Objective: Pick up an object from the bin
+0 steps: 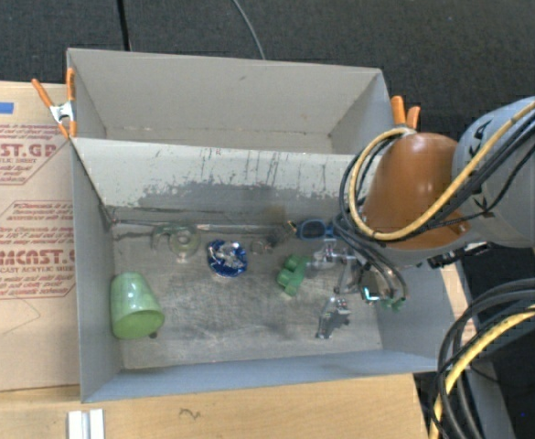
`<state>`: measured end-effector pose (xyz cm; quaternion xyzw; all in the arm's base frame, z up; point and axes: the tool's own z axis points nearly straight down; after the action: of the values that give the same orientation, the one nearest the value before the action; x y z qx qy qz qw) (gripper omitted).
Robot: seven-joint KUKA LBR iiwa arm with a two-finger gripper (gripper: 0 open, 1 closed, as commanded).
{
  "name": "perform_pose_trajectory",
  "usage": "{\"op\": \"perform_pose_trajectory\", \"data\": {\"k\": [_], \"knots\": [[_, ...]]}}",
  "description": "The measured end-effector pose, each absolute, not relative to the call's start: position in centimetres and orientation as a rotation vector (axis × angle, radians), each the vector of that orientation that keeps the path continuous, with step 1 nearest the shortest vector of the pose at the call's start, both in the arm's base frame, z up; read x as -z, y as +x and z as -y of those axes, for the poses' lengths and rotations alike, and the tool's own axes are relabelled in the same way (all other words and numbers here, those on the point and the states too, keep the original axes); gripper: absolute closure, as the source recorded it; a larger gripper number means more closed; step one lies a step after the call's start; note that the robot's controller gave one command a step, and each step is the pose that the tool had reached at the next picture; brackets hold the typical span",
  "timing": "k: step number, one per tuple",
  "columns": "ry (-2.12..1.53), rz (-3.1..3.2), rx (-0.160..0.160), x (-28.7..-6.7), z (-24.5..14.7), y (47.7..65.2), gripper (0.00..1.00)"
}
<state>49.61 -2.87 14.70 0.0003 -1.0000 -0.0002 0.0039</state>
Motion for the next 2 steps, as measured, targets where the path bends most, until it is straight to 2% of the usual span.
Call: {"op": "perform_pose_trajectory", "data": {"k": [1, 2], "knots": [[0.388, 3.135, -0.002, -7.4, 3.5, 58.1, 0.0], [0.266, 3.131, 0.002, -10.1, 3.1, 54.2, 0.0]]}}
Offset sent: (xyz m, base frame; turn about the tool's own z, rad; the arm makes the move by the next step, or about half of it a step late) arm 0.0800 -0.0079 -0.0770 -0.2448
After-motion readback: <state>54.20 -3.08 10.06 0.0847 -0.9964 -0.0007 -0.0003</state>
